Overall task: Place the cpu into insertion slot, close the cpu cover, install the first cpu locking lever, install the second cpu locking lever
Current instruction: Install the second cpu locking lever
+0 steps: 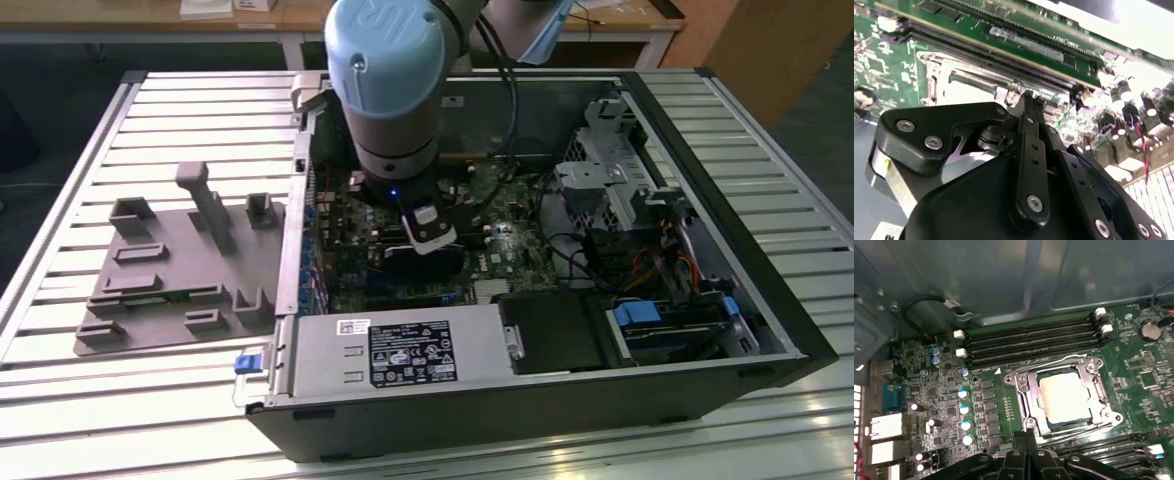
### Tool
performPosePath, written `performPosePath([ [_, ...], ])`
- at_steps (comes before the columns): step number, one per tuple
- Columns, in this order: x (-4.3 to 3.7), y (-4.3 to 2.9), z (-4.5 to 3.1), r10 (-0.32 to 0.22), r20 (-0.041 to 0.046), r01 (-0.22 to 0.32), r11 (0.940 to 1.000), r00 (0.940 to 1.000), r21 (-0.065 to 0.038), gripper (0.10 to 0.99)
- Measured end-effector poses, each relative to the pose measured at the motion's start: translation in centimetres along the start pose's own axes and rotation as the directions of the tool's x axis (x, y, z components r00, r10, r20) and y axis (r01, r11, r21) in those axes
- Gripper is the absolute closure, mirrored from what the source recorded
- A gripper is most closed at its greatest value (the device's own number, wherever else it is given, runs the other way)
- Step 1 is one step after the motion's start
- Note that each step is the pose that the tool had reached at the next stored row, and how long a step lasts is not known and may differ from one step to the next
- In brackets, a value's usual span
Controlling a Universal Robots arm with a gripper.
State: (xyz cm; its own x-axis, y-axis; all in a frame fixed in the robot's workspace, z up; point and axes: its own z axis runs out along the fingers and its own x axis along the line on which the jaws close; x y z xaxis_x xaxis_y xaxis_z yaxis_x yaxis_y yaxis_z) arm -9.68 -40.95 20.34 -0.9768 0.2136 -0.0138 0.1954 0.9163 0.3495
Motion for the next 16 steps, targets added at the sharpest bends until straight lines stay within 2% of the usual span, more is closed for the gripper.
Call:
performPosePath([
  [6, -0.03, 0.51, -1.36, -0.001, 0.0023, 0.001, 0.9999, 1.0000, 0.011, 0.984],
  [10, -0.05, 0.83, -2.18, -0.001, 0.0059, 0.001, 0.9997, 1.0000, 0.026, 0.984],
  [12, -0.08, 0.93, -2.44, 0.000, 0.0102, 0.000, 0.9990, 0.9999, 0.044, 0.984],
  [13, -0.09, 0.96, -2.53, 0.000, 0.0133, -0.001, 0.9984, 0.9999, 0.057, 0.984],
  [15, -0.12, 1.01, -2.62, 0.001, 0.0216, -0.003, 0.9959, 0.9998, 0.090, 0.984],
  [16, -0.16, 1.02, -2.64, 0.001, 0.0244, -0.004, 0.9948, 0.9997, 0.102, 0.984],
])
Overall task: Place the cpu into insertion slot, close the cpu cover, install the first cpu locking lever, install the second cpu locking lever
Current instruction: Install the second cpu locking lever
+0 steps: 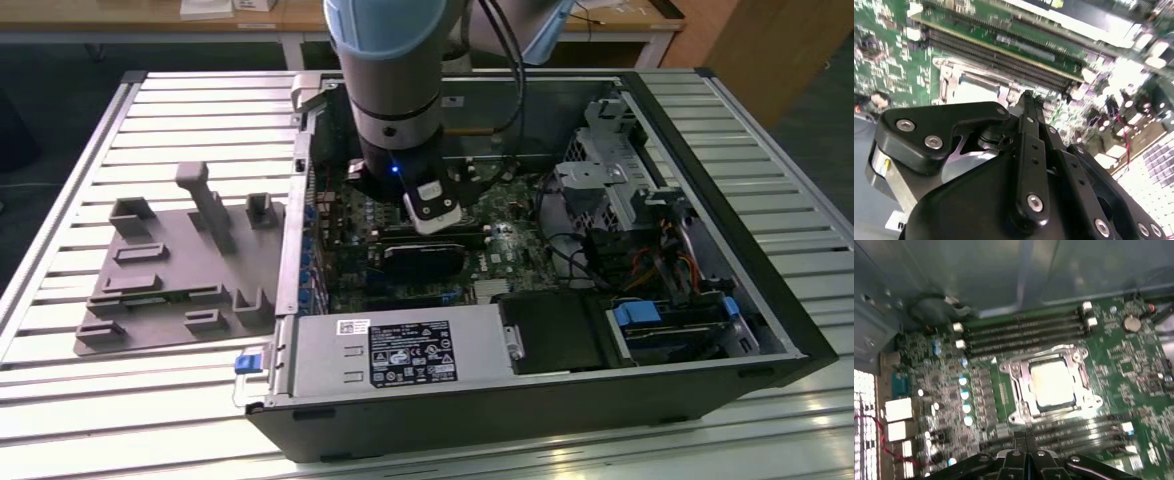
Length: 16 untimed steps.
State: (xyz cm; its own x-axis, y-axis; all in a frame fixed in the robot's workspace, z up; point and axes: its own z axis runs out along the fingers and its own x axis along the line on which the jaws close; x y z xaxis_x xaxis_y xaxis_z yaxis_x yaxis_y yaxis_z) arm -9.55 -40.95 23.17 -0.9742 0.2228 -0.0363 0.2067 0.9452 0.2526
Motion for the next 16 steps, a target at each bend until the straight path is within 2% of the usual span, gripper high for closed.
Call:
performPosePath([
  [1, -0.09, 0.02, 0.01, 0.001, 0.0021, -0.001, 1.0000, 1.0000, 0.007, 0.984],
  [3, -0.41, 0.09, 0.05, 0.004, 0.0044, -0.004, 0.9999, 1.0000, 0.013, 0.984],
  [11, -2.64, 0.64, 0.27, 0.008, 0.0068, -0.008, 0.9998, 0.9999, 0.020, 0.984],
  [14, -2.95, 1.14, 0.41, 0.008, 0.0083, -0.008, 0.9996, 0.9999, 0.026, 0.984],
  [16, -2.98, 1.72, 0.57, 0.007, 0.0097, -0.007, 0.9995, 0.9999, 0.032, 0.984],
])
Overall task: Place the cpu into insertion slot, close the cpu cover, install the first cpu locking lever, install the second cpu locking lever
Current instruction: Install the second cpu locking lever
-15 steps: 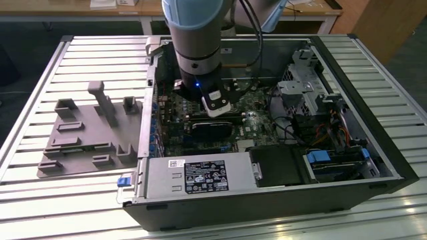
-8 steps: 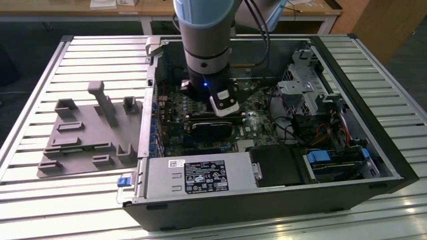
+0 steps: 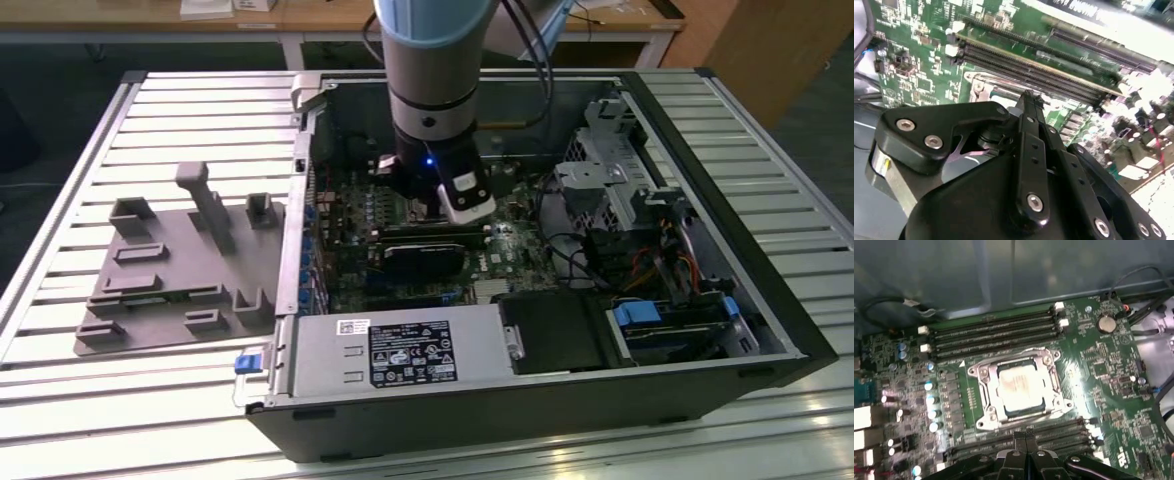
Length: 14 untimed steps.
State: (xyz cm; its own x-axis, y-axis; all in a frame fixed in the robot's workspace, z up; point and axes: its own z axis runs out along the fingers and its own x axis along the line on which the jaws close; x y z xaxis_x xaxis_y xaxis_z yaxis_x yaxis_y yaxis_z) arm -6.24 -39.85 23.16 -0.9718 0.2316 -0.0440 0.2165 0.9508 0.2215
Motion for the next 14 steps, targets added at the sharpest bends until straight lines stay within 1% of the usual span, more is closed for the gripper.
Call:
performPosePath([
  [3, -0.02, 0.82, 0.19, -0.001, 0.0027, 0.001, 0.9999, 1.0000, 0.012, 0.984],
  [7, -0.16, 1.74, 0.41, -0.004, 0.0087, 0.004, 0.9992, 1.0000, 0.040, 0.984],
  [9, -0.20, 2.25, 0.53, -0.005, 0.0110, 0.005, 0.9987, 0.9999, 0.050, 0.984],
  [14, -0.17, 3.76, 0.88, -0.007, 0.0155, 0.006, 0.9974, 0.9999, 0.071, 0.984],
])
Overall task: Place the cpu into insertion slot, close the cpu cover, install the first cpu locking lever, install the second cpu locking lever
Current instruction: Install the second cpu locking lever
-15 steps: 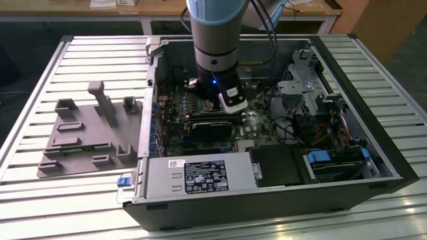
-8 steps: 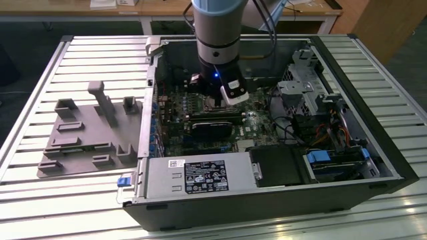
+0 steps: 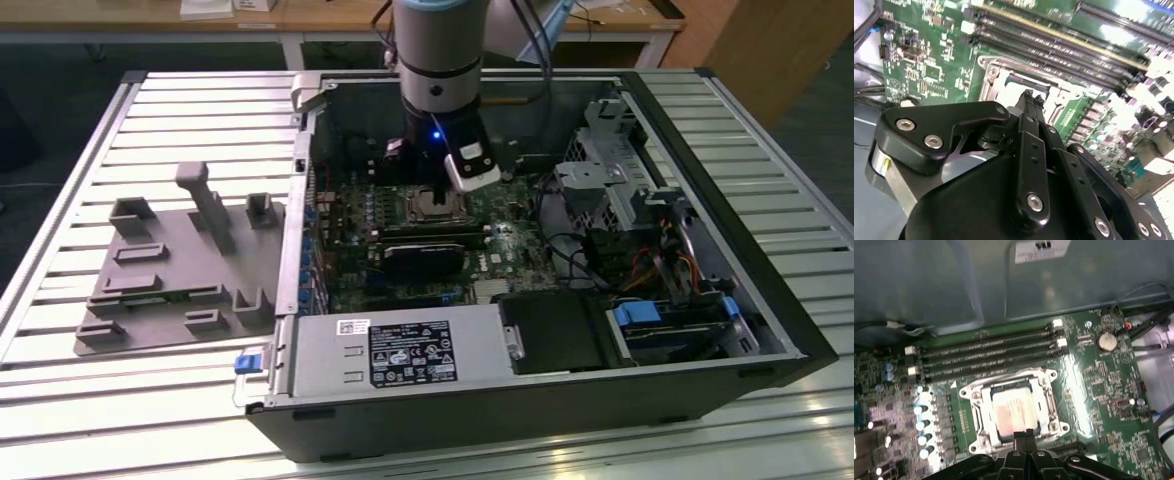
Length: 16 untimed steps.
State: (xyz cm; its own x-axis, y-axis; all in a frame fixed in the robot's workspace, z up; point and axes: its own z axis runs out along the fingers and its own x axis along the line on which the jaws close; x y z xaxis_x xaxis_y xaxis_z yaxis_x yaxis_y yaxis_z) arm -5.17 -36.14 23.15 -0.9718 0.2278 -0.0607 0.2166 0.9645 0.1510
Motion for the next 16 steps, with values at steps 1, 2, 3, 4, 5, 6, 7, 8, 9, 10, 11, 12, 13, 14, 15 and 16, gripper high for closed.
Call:
performPosePath([
  [1, 0.04, 0.31, 0.05, 0.000, 0.0010, 0.000, 1.0000, 1.0000, 0.004, 0.984],
  [2, 0.09, 0.61, 0.09, -0.001, 0.0017, 0.001, 1.0000, 1.0000, 0.007, 0.984],
  [3, 0.11, 0.85, 0.12, -0.001, 0.0022, 0.001, 1.0000, 1.0000, 0.010, 0.984],
  [4, 0.11, 1.06, 0.16, -0.001, 0.0027, 0.001, 0.9999, 1.0000, 0.012, 0.984],
  [5, 0.11, 1.23, 0.19, -0.001, 0.0031, 0.001, 0.9999, 1.0000, 0.013, 0.984],
  [6, 0.11, 1.35, 0.20, -0.002, 0.0036, 0.002, 0.9999, 1.0000, 0.016, 0.984],
  [7, 0.12, 1.42, 0.21, -0.002, 0.0041, 0.002, 0.9998, 1.0000, 0.018, 0.984],
  [8, 0.13, 1.46, 0.18, -0.002, 0.0043, 0.002, 0.9998, 1.0000, 0.020, 0.984],
  [9, 0.13, 1.48, 0.10, -0.002, 0.0043, 0.002, 0.9998, 1.0000, 0.020, 0.984],
  [10, 0.12, 1.52, -0.04, -0.002, 0.0044, 0.002, 0.9998, 1.0000, 0.020, 0.984],
  [11, 0.11, 1.55, -0.19, -0.002, 0.0044, 0.002, 0.9998, 1.0000, 0.020, 0.984],
  [12, 0.11, 1.57, -0.36, -0.002, 0.0044, 0.002, 0.9998, 1.0000, 0.020, 0.984],
  [13, 0.10, 1.59, -0.45, -0.002, 0.0044, 0.002, 0.9998, 1.0000, 0.020, 0.984],
  [14, 0.10, 1.61, -0.50, -0.002, 0.0044, 0.002, 0.9998, 1.0000, 0.020, 0.984],
  [15, 0.10, 1.61, -0.50, -0.003, 0.0046, 0.002, 0.9998, 1.0000, 0.020, 0.984],
  [16, 0.10, 1.61, -0.50, -0.003, 0.0047, 0.002, 0.9998, 1.0000, 0.020, 0.984],
])
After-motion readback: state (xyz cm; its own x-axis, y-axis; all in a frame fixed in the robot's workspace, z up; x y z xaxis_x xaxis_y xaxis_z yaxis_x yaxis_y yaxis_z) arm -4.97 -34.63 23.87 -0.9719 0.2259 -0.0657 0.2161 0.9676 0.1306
